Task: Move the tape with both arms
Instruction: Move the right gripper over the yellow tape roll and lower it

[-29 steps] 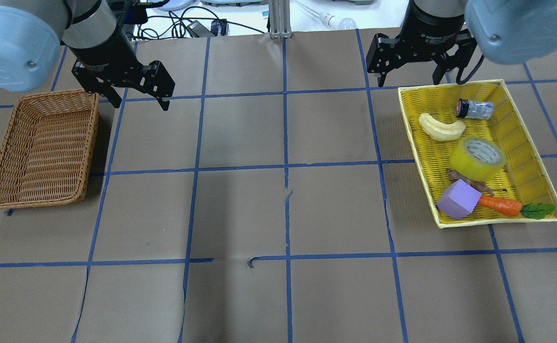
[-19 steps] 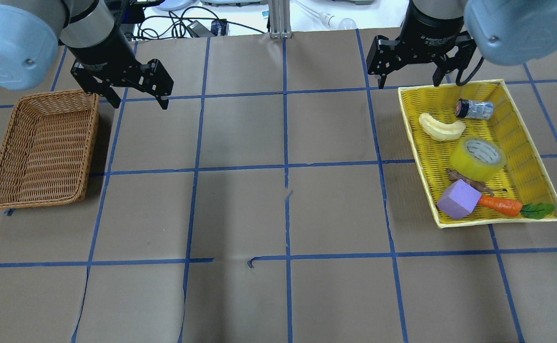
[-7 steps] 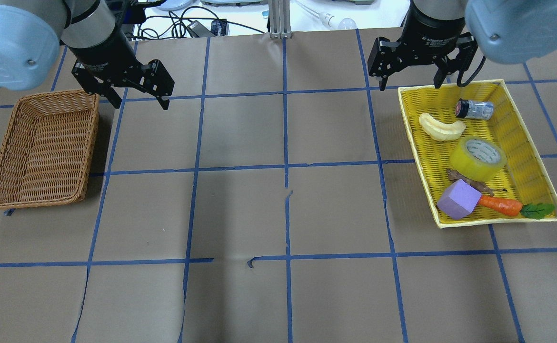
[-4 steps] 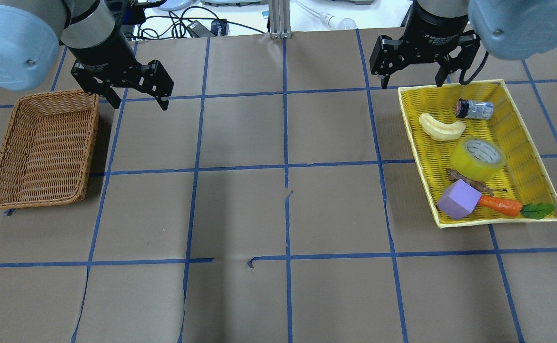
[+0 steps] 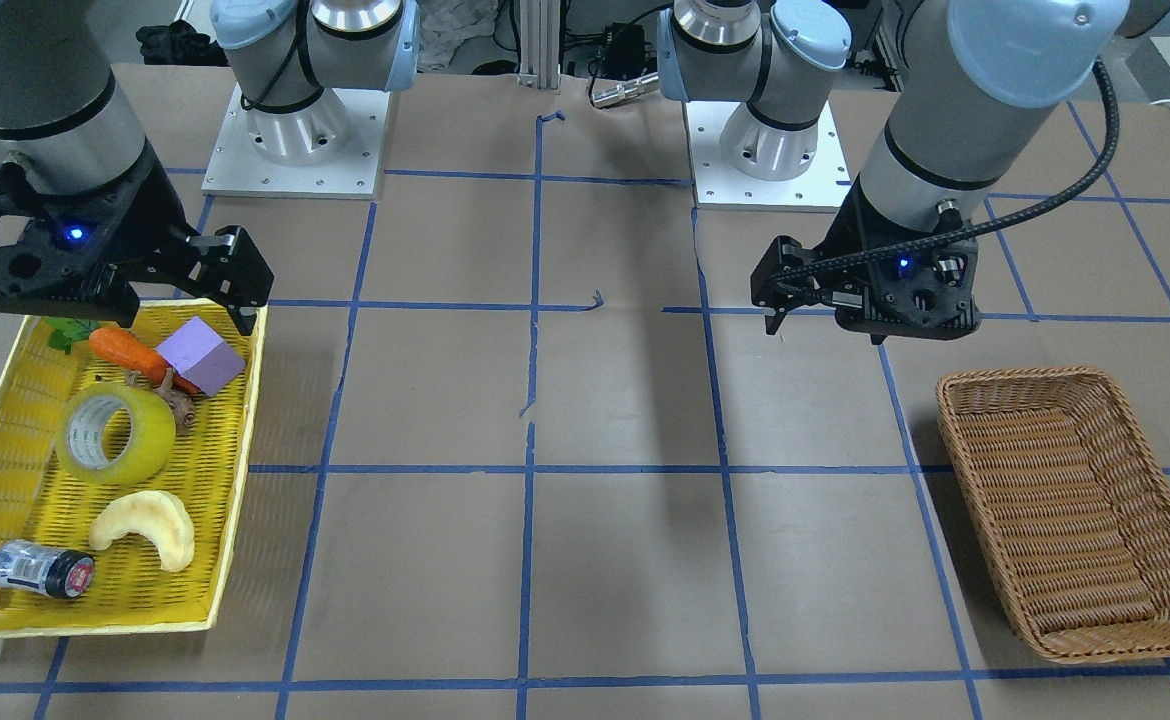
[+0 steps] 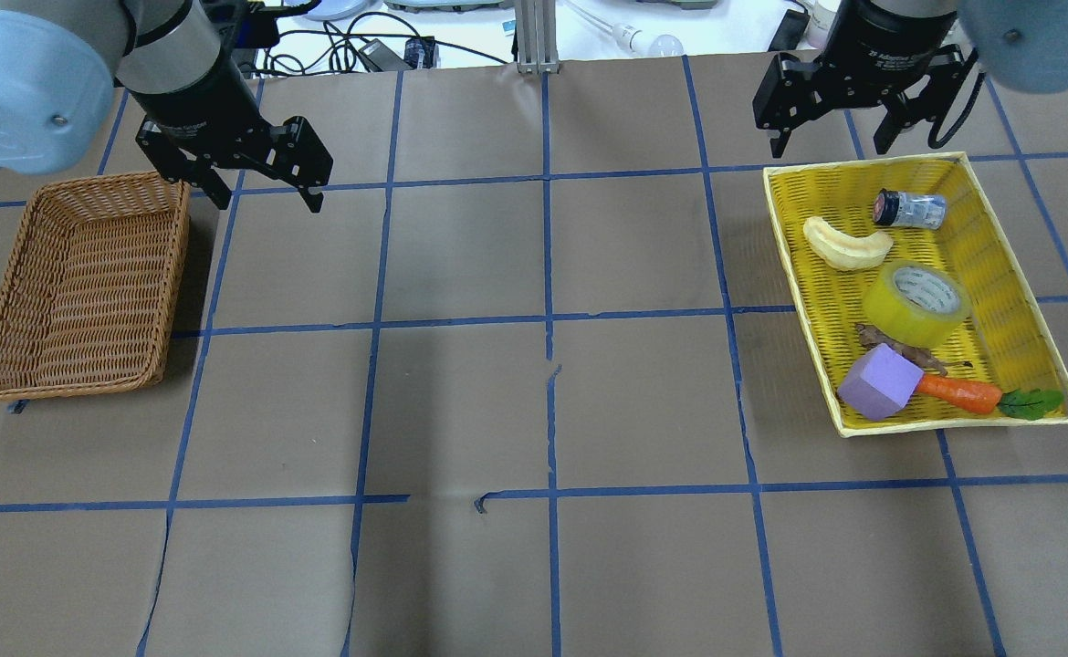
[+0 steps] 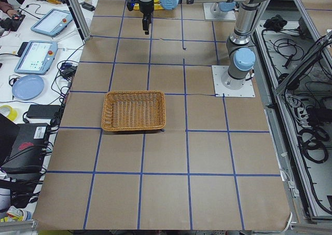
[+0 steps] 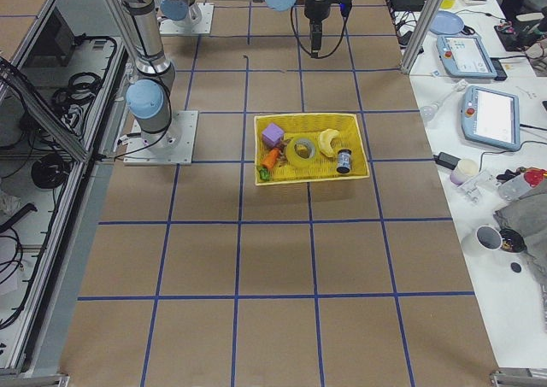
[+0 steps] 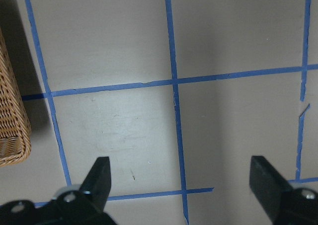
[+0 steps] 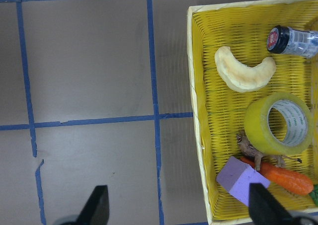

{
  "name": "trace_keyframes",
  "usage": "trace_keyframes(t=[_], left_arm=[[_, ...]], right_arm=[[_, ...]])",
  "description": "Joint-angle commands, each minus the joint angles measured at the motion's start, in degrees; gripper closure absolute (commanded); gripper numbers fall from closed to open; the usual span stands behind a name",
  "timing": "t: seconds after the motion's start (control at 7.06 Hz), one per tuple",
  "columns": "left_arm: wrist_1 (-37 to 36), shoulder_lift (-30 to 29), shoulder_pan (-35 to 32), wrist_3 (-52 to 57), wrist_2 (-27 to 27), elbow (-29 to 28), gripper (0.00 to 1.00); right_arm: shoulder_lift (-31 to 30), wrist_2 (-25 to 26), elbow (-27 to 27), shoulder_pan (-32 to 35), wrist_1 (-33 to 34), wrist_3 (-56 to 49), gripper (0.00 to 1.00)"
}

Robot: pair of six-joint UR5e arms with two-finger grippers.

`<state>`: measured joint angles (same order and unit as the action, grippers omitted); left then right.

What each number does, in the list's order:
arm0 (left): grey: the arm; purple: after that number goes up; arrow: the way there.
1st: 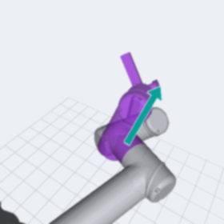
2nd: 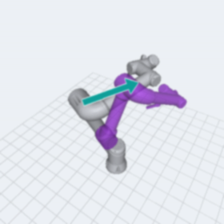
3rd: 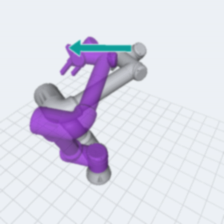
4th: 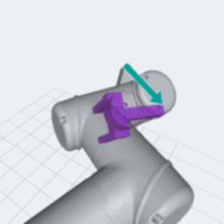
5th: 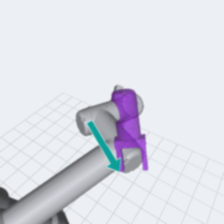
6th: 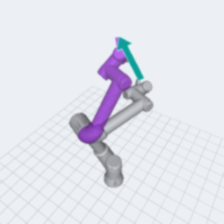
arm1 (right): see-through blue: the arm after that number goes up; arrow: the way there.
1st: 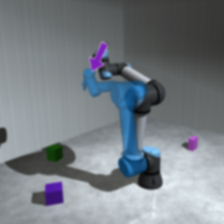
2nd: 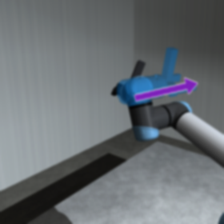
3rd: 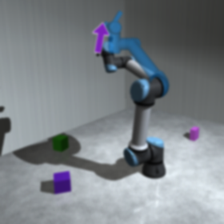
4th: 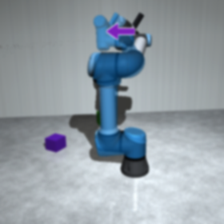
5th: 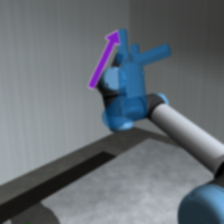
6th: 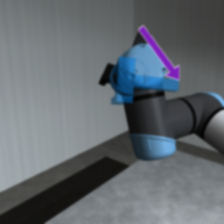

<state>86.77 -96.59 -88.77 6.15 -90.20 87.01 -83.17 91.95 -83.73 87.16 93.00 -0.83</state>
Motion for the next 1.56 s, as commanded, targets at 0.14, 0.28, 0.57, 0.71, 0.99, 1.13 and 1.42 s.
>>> trace_keyframes(t=[0.14,0.28,0.57,0.71,0.99,1.13,1.42], left_arm=[[0.1,0.0,0.0,0.0,0.1,0.0,0.00],[0.1,0.1,0.0,0.0,0.0,0.0,0.00],[0.2,0.1,0.0,0.0,0.1,0.1,0.00],[0.2,0.1,0.1,0.1,0.1,0.1,0.00],[0.2,0.1,0.1,0.1,0.1,0.2,0.00],[0.2,0.1,0.0,0.1,0.2,0.1,0.00],[0.2,0.2,0.1,0.1,0.1,0.2,0.00]], right_arm=[[5.1,-0.1,-1.9,-10.5,0.7,-16.2,0.00],[6.8,-0.1,-3.9,-12.4,3.9,-21.9,0.00],[10.6,-0.3,-10.6,-17.2,13.2,-31.5,0.00],[11.3,-0.4,-14.1,-17.3,17.2,-31.7,0.02],[11.7,-1.1,-20.1,-17.4,21.0,-34.5,0.25],[11.7,-1.1,-22.2,-17.4,21.4,-35.4,0.25],[11.8,-1.0,-23.0,-17.5,22.5,-35.8,0.46]])
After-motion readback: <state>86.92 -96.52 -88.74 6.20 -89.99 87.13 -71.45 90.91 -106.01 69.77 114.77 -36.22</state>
